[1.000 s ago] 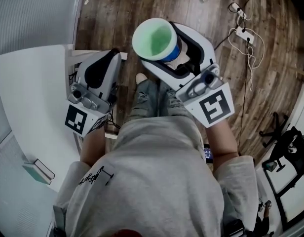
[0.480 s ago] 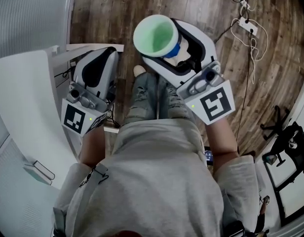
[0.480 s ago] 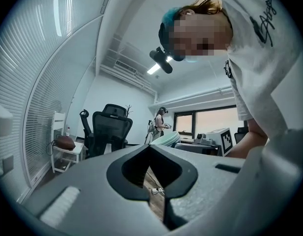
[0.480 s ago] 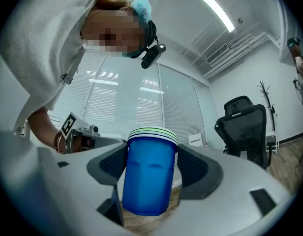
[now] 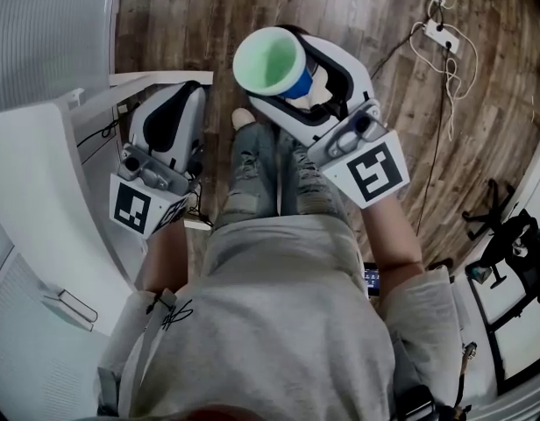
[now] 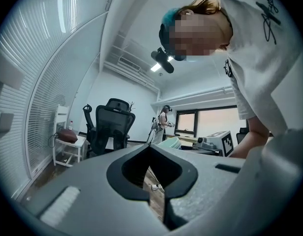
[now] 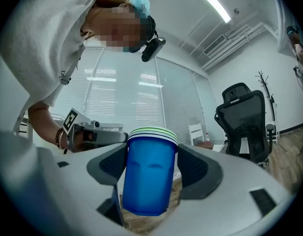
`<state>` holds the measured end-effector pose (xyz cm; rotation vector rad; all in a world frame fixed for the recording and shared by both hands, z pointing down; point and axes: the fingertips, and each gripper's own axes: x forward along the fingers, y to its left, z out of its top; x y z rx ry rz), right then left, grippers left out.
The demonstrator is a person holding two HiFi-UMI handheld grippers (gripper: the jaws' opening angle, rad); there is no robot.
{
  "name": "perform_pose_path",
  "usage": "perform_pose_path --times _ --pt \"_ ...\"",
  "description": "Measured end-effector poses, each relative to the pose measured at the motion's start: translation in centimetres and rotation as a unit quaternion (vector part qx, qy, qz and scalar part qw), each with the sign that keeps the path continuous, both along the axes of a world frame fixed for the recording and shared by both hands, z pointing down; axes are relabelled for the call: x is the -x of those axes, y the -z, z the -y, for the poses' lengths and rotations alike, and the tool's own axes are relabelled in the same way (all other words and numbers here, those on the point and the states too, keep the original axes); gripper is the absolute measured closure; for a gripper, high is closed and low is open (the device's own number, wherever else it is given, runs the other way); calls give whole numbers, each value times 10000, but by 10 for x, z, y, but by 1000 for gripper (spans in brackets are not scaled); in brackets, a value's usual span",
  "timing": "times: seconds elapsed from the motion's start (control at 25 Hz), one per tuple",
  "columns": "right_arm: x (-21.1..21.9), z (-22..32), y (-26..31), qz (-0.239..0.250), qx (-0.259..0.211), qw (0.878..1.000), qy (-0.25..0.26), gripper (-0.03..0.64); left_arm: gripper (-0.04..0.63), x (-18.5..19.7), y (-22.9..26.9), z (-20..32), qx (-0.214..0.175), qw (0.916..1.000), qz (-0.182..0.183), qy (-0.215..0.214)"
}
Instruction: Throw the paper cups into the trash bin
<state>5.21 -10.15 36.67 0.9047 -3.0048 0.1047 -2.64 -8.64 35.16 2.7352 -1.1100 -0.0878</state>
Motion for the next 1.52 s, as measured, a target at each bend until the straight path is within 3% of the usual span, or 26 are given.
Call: perform_pose_path --times 0.8,1.52 --pt "4 -2 -116 -325 616 9976 39 322 601 1 -98 -10 578 9983 -14 107" --pt "5 -10 -220 -646 1202 9906 95 322 601 -11 -150 -20 889 9960 -62 85"
